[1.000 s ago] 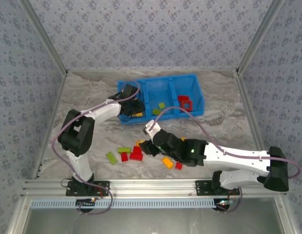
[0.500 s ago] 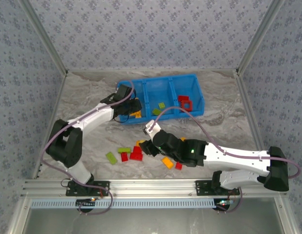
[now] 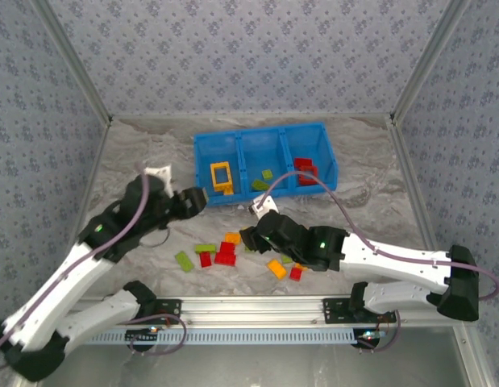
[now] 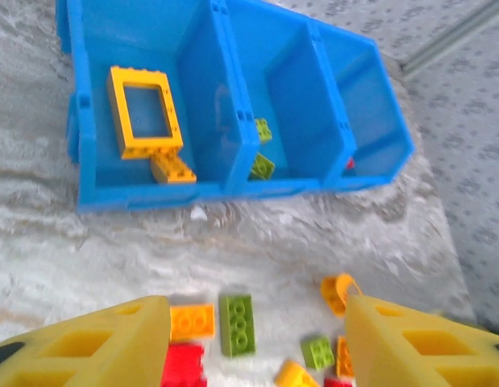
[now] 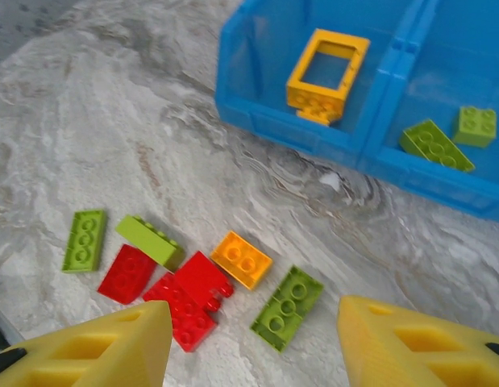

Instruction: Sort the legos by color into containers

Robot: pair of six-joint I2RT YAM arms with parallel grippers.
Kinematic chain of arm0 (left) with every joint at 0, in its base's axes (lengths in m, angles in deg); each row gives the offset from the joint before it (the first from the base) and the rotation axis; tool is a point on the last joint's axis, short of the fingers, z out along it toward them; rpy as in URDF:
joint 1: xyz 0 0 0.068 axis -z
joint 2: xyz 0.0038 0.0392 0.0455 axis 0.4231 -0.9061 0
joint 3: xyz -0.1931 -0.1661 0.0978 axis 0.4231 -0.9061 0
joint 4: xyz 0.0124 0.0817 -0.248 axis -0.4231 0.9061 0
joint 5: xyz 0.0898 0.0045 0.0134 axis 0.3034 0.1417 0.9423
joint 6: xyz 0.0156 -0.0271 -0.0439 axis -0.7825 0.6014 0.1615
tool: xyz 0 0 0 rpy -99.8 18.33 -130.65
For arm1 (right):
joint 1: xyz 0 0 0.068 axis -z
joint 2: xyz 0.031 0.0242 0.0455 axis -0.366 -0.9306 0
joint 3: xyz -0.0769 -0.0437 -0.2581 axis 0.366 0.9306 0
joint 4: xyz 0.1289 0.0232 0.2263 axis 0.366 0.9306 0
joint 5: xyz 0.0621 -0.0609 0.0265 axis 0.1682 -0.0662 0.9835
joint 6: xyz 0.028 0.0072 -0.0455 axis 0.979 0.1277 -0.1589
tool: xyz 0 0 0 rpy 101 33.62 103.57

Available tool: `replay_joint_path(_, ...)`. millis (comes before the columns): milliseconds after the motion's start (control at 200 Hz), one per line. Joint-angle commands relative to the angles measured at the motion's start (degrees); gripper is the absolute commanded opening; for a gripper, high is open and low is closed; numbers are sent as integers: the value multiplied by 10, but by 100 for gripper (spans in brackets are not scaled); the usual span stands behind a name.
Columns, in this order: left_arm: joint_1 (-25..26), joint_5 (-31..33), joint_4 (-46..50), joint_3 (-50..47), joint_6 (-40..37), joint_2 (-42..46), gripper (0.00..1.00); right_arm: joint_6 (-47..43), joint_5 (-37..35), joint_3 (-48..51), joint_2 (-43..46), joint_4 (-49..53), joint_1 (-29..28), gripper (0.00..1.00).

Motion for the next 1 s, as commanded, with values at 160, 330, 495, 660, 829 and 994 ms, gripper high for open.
replay_joint_path(160, 0, -87, 200, -3, -17, 204, 70, 147, -21, -8, -56, 87, 3, 60)
replay_joint_path(330, 1, -132, 226, 1, -12, 230, 71, 202, 0, -29, -127, 88, 1, 63)
replay_joint_path(495, 1, -165, 209, -18, -16, 241, 71, 249, 25, -57, -202, 90, 6, 66)
replay_joint_path(660, 1, -163, 215, -20, -21, 245, 71, 275, 29, -73, -245, 91, 2, 66)
replay_joint_path(829, 1, -161, 214, -28, -18, 254, 72, 234, 39, -101, -274, 77, -27, 66)
replay_joint_path(994, 1, -157, 211, -33, -14, 264, 72, 253, 66, -136, -316, 73, -31, 68)
